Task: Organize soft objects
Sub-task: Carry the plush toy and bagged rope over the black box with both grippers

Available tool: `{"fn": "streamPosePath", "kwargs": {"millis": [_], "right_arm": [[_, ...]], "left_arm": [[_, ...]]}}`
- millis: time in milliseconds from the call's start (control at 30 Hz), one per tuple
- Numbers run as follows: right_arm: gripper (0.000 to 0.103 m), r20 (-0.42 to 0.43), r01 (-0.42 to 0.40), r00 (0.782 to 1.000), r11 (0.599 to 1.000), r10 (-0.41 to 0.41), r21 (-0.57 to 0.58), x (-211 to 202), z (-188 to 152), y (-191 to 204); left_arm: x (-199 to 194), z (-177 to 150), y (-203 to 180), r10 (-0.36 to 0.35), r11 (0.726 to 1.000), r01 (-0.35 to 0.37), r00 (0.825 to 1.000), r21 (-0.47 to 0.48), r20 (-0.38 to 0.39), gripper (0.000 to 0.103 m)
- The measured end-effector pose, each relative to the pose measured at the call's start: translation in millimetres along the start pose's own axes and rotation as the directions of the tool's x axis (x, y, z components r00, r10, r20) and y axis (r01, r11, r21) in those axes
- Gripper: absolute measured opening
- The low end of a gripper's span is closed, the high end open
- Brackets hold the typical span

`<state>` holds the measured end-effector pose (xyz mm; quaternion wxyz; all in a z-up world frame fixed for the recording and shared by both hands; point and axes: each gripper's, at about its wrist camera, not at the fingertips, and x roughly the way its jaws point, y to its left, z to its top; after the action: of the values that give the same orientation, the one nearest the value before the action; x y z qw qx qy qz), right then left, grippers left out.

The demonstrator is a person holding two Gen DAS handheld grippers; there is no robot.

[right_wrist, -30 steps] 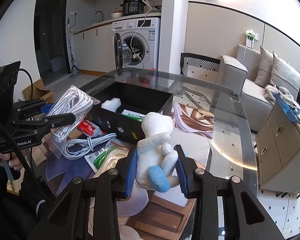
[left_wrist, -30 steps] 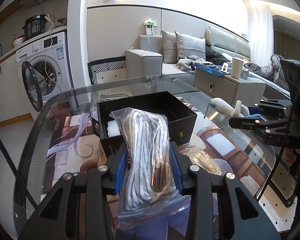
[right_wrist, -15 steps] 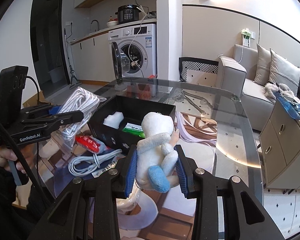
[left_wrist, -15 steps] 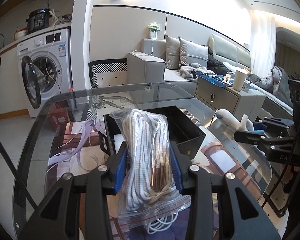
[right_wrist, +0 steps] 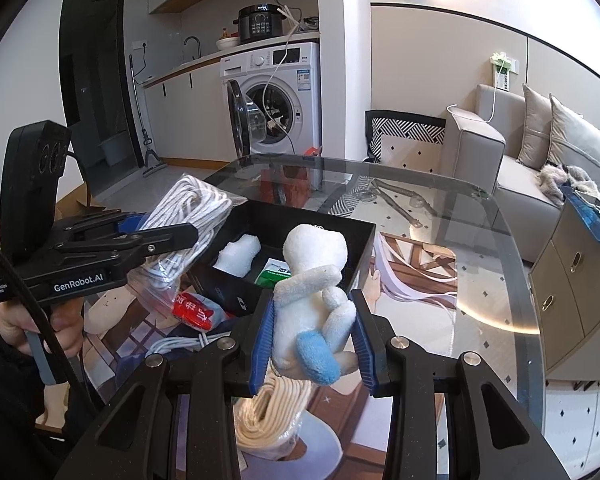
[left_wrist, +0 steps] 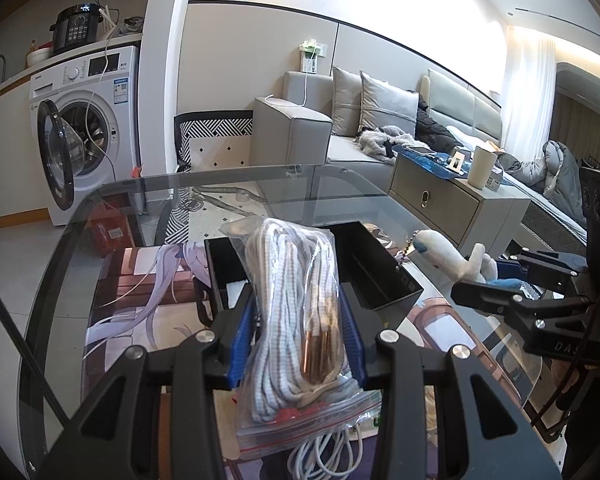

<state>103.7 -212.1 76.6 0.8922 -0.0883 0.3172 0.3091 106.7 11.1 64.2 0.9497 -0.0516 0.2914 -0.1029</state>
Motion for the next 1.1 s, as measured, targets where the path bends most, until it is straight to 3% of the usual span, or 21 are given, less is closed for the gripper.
{"fn": "streamPosePath", "kwargs": {"millis": [1100], "right_arm": [[0.036,-0.1,-0.007,0.995,0.999,0.011,0.032,73,28,-2]], "left_arm": [[68,25,16,-0.012,0.993,-0.001,0.994,-0.117,-0.11,0.039]]}}
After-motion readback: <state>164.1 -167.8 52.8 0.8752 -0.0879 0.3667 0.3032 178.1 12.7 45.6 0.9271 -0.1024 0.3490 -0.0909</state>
